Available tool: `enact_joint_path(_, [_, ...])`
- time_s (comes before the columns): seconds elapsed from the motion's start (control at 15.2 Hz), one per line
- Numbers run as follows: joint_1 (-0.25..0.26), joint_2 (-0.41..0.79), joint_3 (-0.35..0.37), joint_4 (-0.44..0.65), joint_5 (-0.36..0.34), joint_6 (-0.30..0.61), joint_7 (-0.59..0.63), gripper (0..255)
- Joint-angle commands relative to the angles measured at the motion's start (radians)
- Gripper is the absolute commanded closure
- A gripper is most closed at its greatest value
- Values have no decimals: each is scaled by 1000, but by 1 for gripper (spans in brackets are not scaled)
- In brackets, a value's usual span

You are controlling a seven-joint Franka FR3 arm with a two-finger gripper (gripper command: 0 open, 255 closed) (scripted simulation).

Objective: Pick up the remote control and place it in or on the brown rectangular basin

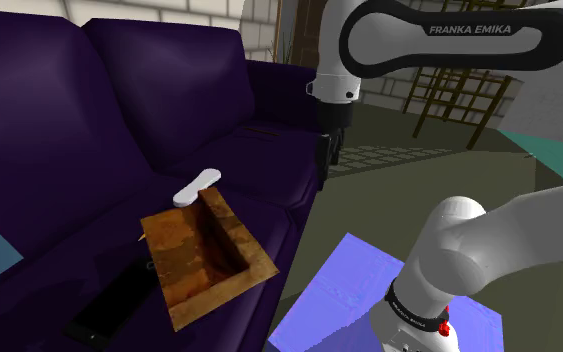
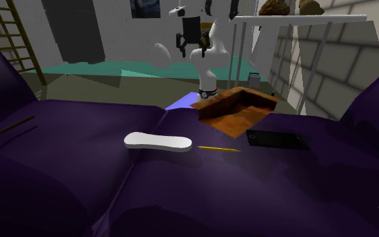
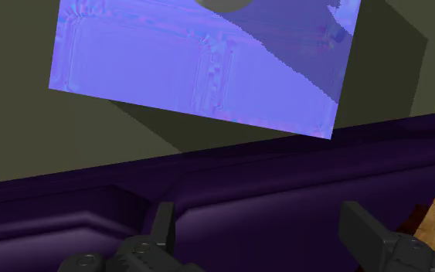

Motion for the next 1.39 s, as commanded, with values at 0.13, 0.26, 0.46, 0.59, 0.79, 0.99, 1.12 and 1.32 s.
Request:
enact_joint_path(0.13, [-8, 50, 47, 10, 32, 49, 97, 0])
enact_joint_path(0.26, [-19, 107, 93, 27, 58, 98, 192, 0])
enact_joint_path(0.46, [-38, 203, 157, 65, 83, 170, 334, 0])
enact_joint_path(0.59, [-52, 273, 196, 99, 90, 215, 429, 0])
enact_joint_path(0.79, [-76, 386, 249, 161, 83, 278, 572, 0])
enact_joint_path(0.99, [-99, 504, 292, 235, 57, 330, 718, 0])
enact_joint_path(1.12, [-111, 586, 314, 291, 29, 359, 817, 0])
enact_joint_path(1.32, [-120, 710, 333, 384, -25, 390, 964, 0])
